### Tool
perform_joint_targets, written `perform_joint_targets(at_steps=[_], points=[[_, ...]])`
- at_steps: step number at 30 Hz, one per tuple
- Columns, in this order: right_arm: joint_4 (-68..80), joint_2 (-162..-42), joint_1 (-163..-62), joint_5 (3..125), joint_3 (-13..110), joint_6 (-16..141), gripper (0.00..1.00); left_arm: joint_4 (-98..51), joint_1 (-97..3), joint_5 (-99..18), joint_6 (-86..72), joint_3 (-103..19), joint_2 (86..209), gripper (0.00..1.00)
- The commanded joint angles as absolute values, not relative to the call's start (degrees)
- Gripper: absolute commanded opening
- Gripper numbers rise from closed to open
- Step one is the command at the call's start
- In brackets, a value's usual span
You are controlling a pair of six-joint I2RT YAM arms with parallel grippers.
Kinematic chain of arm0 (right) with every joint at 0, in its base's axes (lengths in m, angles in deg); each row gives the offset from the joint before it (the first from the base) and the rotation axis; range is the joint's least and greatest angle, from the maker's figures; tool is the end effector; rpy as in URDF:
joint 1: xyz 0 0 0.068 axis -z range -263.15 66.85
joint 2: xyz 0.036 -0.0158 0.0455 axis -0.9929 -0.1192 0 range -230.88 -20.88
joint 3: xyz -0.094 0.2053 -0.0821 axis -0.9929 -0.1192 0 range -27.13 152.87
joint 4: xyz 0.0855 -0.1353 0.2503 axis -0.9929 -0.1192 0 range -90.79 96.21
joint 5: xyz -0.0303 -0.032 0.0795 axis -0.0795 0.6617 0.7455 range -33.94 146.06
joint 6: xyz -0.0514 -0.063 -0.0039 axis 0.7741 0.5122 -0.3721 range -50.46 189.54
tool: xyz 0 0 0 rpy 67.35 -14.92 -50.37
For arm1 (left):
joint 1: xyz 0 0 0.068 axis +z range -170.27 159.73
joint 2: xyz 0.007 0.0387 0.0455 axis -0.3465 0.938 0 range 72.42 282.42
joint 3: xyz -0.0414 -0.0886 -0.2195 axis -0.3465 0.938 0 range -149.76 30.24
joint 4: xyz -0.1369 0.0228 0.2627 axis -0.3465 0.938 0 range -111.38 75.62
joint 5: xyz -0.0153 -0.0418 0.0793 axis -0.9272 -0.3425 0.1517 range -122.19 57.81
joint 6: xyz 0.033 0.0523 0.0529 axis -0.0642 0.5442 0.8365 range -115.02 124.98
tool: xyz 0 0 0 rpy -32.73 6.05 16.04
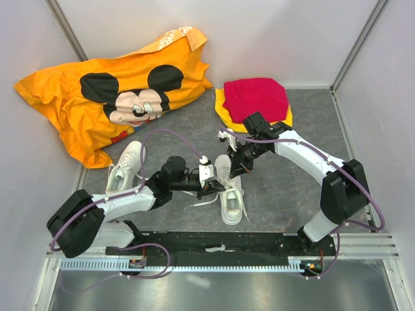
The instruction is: Tie the shoes
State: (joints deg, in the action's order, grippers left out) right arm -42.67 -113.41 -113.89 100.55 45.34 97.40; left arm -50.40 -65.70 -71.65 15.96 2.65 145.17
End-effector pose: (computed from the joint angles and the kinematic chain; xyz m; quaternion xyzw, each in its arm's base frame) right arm 0.2850 0.2269 0.1869 -0.5056 0.7598 0.3763 0.1597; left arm 0.1906 -0.2573 0.1395 0.5344 0.5672 -0.4252 0.4603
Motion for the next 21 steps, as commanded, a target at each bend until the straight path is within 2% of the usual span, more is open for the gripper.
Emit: perform_joint_targets(at_steps=[1,2,3,6,10,16,19,21], points=[[-41.0,-113.5,-113.7,100.1,46.4,97.1,0.00,-50.8,-65.5,-71.5,18.2,0.5,145.5,0.02],[-41.0,-113.6,-113.7,99.8,46.3,97.0,0.01,-50.7,-65.5,-71.3,18.2,0.5,145.4,0.01],[-41.0,-113.9,-113.7,99.9,46.5,96.8,0.16,-50.6,-65.5,-71.3,18.2,0.5,145.4,0.02],[-41.1,-114.6,-113.7,99.7,46.7,96.9,0.43,-50.6,-65.5,-71.3,18.1,0.5,145.5,0.02],[-41.0,-116.0,-113.8,99.0,47.1,97.6,0.47,-50.8,-65.5,-71.4,18.0,0.4,145.6,0.02],[-41.4,-117.6,-113.8,99.1,47.3,99.1,0.46,-51.2,-65.5,-71.6,17.5,0.2,146.1,0.01],[-41.7,-117.8,-113.8,100.0,47.1,99.5,0.41,-51.3,-65.5,-71.3,17.5,0.1,146.4,0.02],[-42.3,-117.8,-113.8,100.6,47.2,99.7,0.32,-51.3,-65.5,-71.1,17.6,0.0,146.6,0.02]])
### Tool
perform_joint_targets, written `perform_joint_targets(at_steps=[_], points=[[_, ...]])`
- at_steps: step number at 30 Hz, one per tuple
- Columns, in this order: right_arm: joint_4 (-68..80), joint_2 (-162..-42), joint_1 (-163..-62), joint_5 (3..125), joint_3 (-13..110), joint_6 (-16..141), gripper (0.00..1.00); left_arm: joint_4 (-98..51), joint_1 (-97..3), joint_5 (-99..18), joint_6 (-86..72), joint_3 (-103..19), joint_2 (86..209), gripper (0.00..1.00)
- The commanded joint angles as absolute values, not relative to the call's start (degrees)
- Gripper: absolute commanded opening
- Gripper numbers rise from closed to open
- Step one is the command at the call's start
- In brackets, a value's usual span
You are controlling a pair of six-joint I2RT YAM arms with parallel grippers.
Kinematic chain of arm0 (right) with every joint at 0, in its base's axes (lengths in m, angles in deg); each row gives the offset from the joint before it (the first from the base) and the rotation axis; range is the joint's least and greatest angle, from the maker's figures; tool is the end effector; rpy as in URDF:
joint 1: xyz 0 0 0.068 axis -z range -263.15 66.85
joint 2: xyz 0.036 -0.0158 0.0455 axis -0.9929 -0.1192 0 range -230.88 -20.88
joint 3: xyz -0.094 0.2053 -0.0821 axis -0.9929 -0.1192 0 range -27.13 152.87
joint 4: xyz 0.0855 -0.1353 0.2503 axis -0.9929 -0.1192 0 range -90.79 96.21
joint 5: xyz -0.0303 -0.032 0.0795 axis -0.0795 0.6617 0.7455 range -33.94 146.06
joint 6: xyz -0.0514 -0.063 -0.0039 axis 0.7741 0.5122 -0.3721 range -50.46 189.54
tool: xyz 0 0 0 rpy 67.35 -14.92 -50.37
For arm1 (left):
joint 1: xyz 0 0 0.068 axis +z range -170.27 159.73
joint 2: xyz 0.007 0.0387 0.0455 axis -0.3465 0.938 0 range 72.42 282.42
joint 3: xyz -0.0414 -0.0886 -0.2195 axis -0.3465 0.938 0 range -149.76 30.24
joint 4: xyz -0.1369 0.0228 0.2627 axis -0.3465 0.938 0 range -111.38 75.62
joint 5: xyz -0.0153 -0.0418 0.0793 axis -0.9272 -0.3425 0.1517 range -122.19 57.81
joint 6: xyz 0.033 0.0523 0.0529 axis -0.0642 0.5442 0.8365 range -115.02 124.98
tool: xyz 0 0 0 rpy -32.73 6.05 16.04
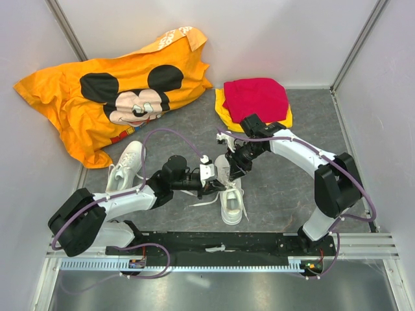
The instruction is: Tie the shoes
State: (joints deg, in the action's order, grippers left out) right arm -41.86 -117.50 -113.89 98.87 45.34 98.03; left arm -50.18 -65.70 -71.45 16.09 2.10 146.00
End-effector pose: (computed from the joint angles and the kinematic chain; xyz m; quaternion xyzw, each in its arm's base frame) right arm 0.2913 0.2289 0.1615 -0.5035 0.7719 0.3633 0.1367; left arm 0.1923 -0.2588 0.1382 0.5345 0.5702 -0.4234 0.4581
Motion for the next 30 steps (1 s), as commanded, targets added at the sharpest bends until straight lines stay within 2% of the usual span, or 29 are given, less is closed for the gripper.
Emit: perform_joint_targets(at_steps=[1,2,4,18,30], points=[[-42.6,-117.8,-113.7,101.3,47.3,99.9,0.27,-51.0,-65.5,-70.5,17.6,0.0,146.9,0.02],[-43.1,-117.7,-113.8,101.6,47.8,100.4,0.16,-50.8,-65.5,-70.2,17.5,-0.2,146.9,0.02],[-43.9,-117.3,-113.7,101.9,47.9,100.7,0.00,-50.0,-65.5,-69.6,17.5,-0.6,147.1,0.02],[-35.9,-107.7,-112.9,101.4,42.2,92.1,0.00,-43.4,-65.5,-65.4,10.7,-6.4,149.0,0.01],[-32.8,-104.6,-112.9,102.0,38.8,88.9,0.00,-42.7,-65.5,-59.1,-3.6,-7.0,151.3,0.01]])
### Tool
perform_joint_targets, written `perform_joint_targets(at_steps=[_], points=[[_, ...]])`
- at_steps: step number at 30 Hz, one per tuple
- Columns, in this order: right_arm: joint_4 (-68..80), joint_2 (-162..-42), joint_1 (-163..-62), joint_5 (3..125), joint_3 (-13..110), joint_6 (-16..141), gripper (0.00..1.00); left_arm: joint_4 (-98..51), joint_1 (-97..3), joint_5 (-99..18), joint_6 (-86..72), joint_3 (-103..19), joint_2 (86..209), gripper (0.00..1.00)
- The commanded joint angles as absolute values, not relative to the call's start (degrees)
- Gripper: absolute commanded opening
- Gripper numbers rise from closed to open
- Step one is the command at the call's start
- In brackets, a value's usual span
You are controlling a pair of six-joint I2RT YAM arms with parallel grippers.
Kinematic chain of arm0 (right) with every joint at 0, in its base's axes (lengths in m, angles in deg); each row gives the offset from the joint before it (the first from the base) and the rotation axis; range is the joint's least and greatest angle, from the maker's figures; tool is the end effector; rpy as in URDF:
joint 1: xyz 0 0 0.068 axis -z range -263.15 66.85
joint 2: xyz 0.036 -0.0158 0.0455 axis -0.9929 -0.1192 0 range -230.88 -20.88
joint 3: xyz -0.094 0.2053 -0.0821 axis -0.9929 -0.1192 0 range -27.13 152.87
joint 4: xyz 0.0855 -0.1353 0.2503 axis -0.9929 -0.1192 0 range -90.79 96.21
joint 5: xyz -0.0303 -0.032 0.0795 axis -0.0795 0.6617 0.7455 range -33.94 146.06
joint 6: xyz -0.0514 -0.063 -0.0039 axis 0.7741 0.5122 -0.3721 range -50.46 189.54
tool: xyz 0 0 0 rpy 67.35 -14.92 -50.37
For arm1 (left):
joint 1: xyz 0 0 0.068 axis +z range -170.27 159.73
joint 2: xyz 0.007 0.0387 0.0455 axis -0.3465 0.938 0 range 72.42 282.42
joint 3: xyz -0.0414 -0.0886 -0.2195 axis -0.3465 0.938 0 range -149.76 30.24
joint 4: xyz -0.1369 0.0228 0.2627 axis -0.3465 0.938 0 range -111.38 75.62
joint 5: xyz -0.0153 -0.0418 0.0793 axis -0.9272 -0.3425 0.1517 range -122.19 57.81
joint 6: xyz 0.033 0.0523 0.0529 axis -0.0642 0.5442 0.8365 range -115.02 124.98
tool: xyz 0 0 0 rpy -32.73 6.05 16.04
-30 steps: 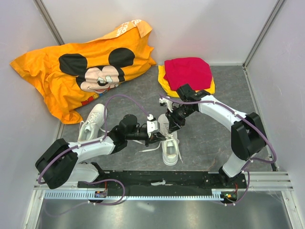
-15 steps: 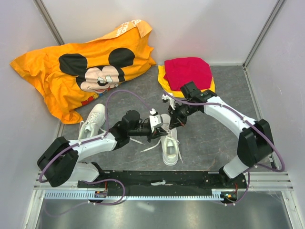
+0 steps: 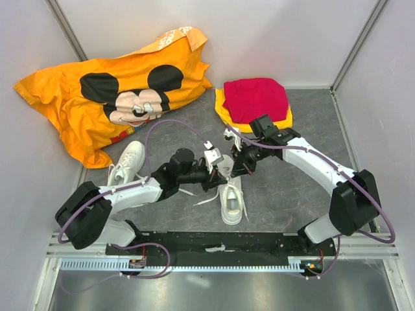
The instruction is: Tie the shoes
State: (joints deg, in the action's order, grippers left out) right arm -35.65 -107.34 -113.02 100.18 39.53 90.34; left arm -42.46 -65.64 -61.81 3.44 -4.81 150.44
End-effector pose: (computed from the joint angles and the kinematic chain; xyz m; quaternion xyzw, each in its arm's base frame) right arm 0.2801 0.2174 0.1943 -0.4676 0.7729 0.3809 0.1973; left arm 0.2180 -0.2704 0.1395 0.4317 0.6897 -0.4098 0.4123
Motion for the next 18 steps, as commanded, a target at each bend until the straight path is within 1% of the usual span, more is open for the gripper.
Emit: perform_joint_targets(at_steps=[1,5,14,17,18], points=[[-32.6,-104.5,-112.9,102.0,38.5,88.4,0.00,-43.3,-65.5,-59.3,-5.0,-6.9,151.2,0.02],[-31.4,-104.2,-112.9,102.5,37.9,87.1,0.00,-46.4,-66.0,-59.3,-8.0,-6.8,151.2,0.02],[-29.7,-103.2,-112.9,102.8,36.7,85.6,0.00,-48.6,-66.7,-57.3,-12.2,-8.2,154.6,0.01],[-29.4,-102.9,-112.9,102.8,36.2,85.0,0.00,-51.0,-66.7,-57.2,-13.9,-7.6,155.1,0.02],[-29.3,-102.9,-112.9,102.8,36.0,84.8,0.00,-53.9,-66.7,-57.3,-15.0,-7.1,154.9,0.02]])
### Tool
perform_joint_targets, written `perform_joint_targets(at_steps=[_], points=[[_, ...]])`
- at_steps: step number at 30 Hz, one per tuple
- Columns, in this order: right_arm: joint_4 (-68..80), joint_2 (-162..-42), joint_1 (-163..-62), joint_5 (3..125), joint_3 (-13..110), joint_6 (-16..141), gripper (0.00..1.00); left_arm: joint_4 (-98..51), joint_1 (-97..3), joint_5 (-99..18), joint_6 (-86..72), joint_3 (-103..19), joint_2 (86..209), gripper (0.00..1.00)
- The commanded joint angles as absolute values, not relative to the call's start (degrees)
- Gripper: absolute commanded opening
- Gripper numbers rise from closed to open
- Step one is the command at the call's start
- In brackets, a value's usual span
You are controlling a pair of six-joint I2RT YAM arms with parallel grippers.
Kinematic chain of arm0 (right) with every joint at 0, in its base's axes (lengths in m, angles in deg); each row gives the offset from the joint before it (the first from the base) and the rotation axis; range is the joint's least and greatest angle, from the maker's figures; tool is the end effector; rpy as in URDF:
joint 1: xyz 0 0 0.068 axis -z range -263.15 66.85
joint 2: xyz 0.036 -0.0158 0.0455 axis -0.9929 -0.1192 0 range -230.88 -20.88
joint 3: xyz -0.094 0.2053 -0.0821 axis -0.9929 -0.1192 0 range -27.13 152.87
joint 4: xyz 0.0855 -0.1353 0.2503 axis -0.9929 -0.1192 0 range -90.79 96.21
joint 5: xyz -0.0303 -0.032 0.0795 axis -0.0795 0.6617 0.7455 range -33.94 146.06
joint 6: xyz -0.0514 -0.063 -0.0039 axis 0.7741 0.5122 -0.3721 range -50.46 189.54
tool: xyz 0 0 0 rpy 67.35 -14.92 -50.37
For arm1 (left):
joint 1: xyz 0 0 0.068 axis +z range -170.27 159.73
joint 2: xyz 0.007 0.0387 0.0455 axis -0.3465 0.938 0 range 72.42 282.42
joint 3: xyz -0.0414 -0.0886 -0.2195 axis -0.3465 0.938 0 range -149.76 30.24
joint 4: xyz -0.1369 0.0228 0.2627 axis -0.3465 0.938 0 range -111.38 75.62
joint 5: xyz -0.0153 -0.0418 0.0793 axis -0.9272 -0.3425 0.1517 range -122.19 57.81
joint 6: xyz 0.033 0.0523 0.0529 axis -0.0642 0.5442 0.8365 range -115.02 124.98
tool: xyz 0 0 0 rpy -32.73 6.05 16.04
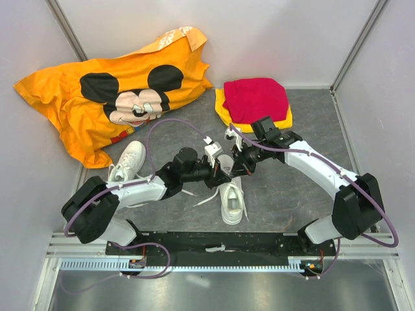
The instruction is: Tie the shoes
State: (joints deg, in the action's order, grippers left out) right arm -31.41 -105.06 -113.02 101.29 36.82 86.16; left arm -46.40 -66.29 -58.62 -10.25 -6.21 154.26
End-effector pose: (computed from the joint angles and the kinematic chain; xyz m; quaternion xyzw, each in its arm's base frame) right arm 0.2772 0.2169 0.1963 -0.4478 0.7730 0.3965 0.2112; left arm 0.2255 -0.2788 0.1346 0.3380 0.7359 -0.4447 0.3827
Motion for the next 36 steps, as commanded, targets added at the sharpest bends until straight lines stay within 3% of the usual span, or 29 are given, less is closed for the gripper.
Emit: perform_joint_targets(at_steps=[1,13,25,26,30,33,36], points=[[-29.2,-102.8,-112.9,102.9,35.9,84.7,0.00,-55.6,-66.6,-57.5,-15.7,-6.6,154.8,0.02],[-29.0,-103.1,-112.9,103.4,35.8,83.9,0.00,-68.9,-66.7,-59.2,-17.7,1.1,155.7,0.01],[-28.9,-103.8,-112.9,104.3,35.2,81.5,0.00,-75.2,-66.6,-62.2,-16.5,-2.0,161.4,0.02],[-28.9,-103.8,-112.9,104.2,35.2,81.4,0.02,-75.4,-66.5,-63.1,-16.6,-2.2,161.4,0.02],[-29.4,-103.4,-111.6,104.6,35.8,80.6,0.31,-75.5,-66.6,-63.7,-15.3,-1.8,161.2,0.02],[-29.5,-103.1,-108.6,105.9,37.5,79.0,0.45,-75.6,-66.6,-63.8,-14.9,-1.2,161.0,0.01],[-30.0,-103.3,-105.1,108.9,39.1,77.9,0.48,-75.8,-66.6,-64.4,-14.8,-1.0,160.9,0.02]])
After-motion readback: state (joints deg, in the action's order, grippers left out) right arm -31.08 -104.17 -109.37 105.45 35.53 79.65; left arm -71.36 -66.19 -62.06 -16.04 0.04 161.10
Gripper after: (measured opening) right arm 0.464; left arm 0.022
